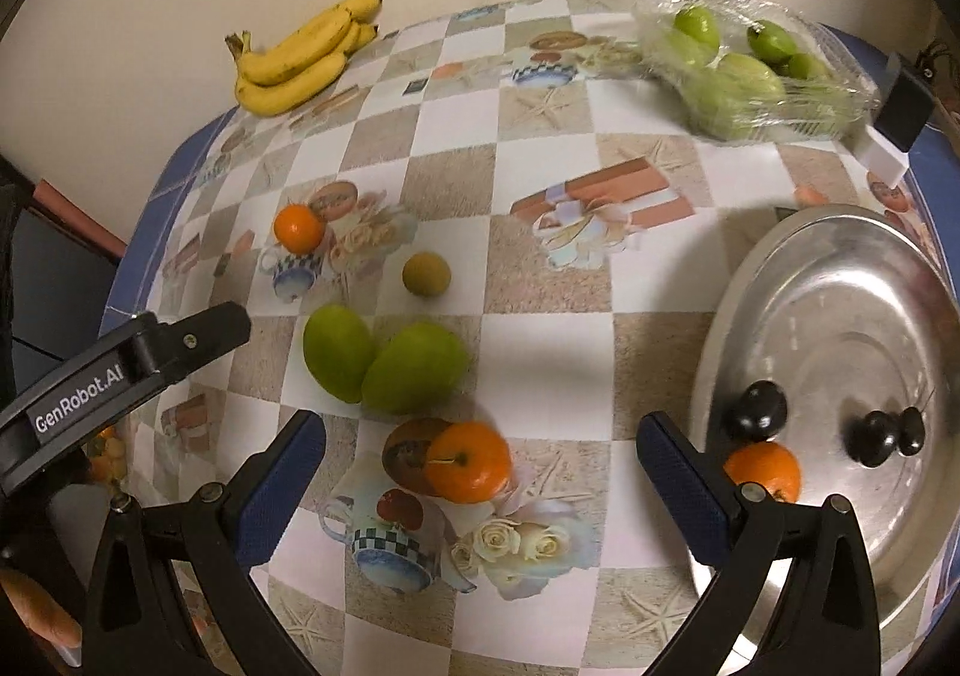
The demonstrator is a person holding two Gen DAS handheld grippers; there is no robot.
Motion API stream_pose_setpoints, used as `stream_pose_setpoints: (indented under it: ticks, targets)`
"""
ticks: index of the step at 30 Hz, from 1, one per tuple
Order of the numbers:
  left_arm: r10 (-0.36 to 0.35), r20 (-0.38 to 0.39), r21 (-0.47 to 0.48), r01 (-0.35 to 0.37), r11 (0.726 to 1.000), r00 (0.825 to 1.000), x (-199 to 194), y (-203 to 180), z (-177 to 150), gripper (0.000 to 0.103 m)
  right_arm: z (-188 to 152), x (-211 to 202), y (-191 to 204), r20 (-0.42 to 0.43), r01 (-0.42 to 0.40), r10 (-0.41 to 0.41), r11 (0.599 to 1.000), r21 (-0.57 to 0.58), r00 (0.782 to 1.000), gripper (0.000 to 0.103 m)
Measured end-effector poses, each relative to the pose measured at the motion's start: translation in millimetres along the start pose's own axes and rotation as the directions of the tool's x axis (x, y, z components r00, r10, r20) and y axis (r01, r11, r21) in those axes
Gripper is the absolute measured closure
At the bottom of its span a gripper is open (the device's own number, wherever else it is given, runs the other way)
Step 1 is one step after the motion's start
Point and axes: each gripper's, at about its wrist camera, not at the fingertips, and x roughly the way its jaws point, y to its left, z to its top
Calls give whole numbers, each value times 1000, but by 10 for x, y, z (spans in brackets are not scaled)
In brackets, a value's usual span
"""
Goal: Organize fruits
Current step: 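Move both tools back toward the remaining oranges and mangoes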
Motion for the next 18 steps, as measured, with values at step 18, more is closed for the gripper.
stream_pose_setpoints:
  ticks: [18]
  targets:
    - [13, -72, -17, -14, 1000, 997, 268, 12, -82, 0, -153, 363, 102, -113, 74, -80, 996, -51, 990, 0]
